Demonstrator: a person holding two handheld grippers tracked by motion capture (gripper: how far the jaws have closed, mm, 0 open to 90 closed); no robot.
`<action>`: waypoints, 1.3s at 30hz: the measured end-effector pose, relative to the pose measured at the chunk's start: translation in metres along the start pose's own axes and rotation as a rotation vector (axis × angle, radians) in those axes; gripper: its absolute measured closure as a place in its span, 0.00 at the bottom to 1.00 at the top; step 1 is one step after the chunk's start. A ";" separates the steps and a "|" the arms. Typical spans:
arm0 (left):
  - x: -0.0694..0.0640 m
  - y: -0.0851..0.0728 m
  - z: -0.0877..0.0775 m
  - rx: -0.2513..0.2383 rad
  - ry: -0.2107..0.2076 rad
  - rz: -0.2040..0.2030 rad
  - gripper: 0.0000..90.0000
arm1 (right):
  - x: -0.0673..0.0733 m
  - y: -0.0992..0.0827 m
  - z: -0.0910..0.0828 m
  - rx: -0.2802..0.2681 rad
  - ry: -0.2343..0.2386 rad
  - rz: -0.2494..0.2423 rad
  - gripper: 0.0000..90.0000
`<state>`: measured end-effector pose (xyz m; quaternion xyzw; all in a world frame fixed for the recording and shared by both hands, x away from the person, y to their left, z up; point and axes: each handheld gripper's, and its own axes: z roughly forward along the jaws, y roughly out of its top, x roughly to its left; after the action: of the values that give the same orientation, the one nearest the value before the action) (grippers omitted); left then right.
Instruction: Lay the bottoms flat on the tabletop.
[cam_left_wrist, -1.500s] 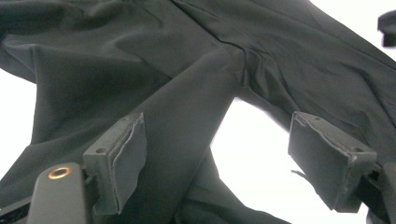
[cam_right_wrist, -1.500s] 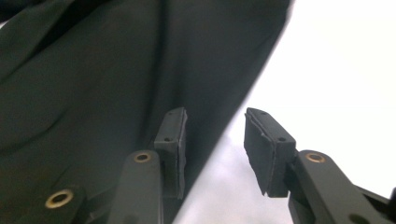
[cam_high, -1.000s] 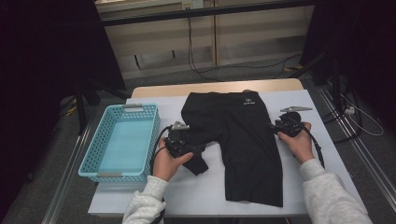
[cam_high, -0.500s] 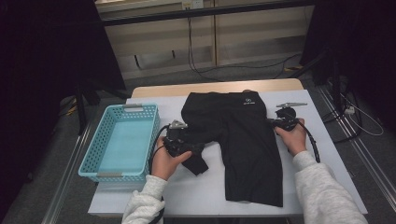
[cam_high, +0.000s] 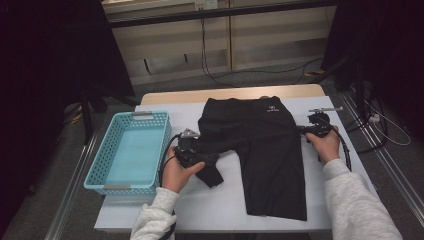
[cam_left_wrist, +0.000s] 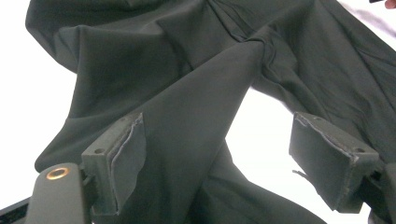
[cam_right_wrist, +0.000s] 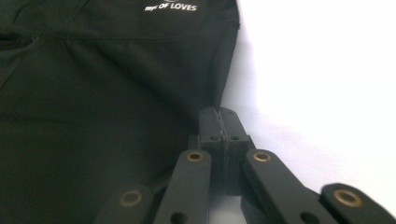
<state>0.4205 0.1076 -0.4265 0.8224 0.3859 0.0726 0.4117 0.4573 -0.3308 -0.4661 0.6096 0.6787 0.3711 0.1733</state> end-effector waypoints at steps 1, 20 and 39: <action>0.000 0.000 0.000 0.000 0.001 0.000 0.21 | -0.002 0.000 -0.001 0.001 -0.007 -0.002 1.00; 0.000 0.000 0.002 0.004 0.002 0.003 0.21 | -0.013 -0.017 -0.029 0.006 -0.062 -0.016 0.68; -0.004 0.006 0.002 0.000 -0.012 0.018 0.21 | 0.035 -0.087 -0.098 0.122 0.079 -0.078 0.98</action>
<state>0.4216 0.1010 -0.4232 0.8262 0.3759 0.0713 0.4134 0.3217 -0.3248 -0.4558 0.5768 0.7296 0.3461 0.1232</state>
